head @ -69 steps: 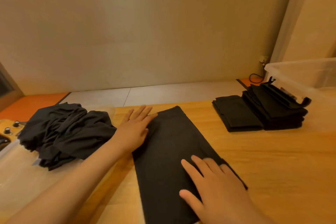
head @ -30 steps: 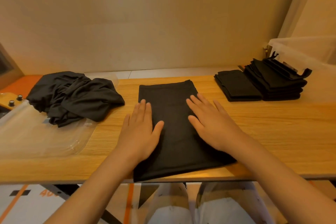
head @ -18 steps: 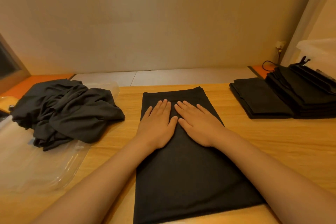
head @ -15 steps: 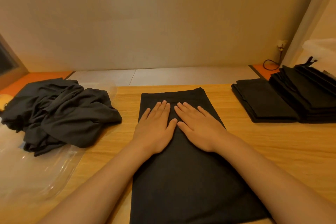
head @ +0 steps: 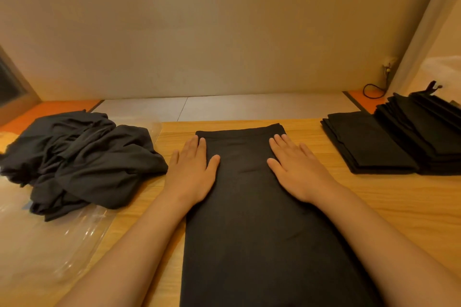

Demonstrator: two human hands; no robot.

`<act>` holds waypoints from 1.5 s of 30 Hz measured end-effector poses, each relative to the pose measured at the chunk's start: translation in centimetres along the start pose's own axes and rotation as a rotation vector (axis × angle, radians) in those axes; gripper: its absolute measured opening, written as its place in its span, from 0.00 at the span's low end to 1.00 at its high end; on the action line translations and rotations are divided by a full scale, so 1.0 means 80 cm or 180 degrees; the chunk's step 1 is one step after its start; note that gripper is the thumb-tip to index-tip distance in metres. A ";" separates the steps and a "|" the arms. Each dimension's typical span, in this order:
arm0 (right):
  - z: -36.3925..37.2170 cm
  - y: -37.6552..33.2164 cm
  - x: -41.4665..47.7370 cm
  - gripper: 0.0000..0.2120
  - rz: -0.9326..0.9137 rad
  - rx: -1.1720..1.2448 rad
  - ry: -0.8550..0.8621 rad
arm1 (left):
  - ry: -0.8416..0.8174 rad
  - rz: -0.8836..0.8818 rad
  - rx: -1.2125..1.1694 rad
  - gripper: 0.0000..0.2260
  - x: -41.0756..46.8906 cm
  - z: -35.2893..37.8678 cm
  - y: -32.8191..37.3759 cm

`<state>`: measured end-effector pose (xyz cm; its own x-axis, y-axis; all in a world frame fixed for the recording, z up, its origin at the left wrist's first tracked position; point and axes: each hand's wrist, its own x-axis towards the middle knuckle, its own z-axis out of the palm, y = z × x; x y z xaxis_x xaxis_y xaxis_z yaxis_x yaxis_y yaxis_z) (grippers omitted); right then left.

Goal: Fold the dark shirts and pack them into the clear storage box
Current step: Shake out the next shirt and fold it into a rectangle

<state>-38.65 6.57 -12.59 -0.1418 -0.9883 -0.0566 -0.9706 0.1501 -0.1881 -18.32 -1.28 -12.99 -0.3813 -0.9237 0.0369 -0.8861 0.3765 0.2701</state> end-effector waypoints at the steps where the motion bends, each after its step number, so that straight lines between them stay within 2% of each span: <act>1: -0.002 -0.003 -0.002 0.27 -0.0031 0.0029 0.0073 | 0.0215 0.0168 -0.0145 0.26 -0.005 -0.004 0.004; 4: -0.007 -0.016 0.002 0.28 -0.0406 0.0114 0.0376 | 0.0708 0.0966 -0.0229 0.21 -0.014 -0.013 0.026; 7: -0.011 -0.022 0.024 0.27 -0.0893 0.0083 0.0255 | 0.0597 0.1275 0.0033 0.21 0.004 -0.016 0.043; 15: -0.005 0.001 0.074 0.24 -0.0680 0.0091 -0.0068 | -0.0192 0.0922 -0.0085 0.26 0.046 0.004 0.010; 21: -0.008 0.032 0.082 0.27 -0.0120 -0.0046 -0.0097 | -0.0191 0.0523 0.0077 0.27 0.059 0.008 -0.003; 27: -0.006 0.036 0.085 0.26 -0.0032 -0.0096 -0.0085 | -0.0181 0.0197 0.0115 0.27 0.064 0.006 -0.018; 30: -0.007 0.037 0.080 0.26 0.0086 0.0036 0.0178 | 0.0072 0.0142 -0.0153 0.26 0.058 0.002 -0.018; 32: -0.012 0.032 0.070 0.26 0.0076 0.0121 0.0476 | 0.0271 0.0197 -0.0316 0.26 0.050 -0.006 -0.013; 34: -0.020 0.013 0.052 0.27 -0.0107 0.0195 0.0608 | 0.0231 0.0440 -0.0410 0.25 0.033 -0.014 0.000; 36: -0.022 -0.012 0.027 0.27 -0.0385 0.0172 0.0549 | -0.0059 0.0754 -0.0209 0.26 0.009 -0.014 0.014; 39: -0.008 -0.035 -0.017 0.28 -0.0726 -0.0043 0.0118 | -0.0570 0.1063 0.0199 0.28 -0.037 -0.004 0.020; 41: -0.002 -0.021 -0.035 0.28 -0.0657 -0.0174 -0.0167 | -0.0677 0.1040 0.0254 0.28 -0.055 -0.006 0.006; 45: -0.016 0.035 -0.049 0.28 0.0038 -0.0274 -0.0285 | -0.0700 0.0817 0.0175 0.27 -0.073 -0.022 -0.025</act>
<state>-41.09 10.86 -11.64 -0.1392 -0.9794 -0.1463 -0.9826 0.1549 -0.1022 -13.88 3.21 -12.08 -0.6361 -0.7633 -0.1131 -0.7645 0.6036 0.2263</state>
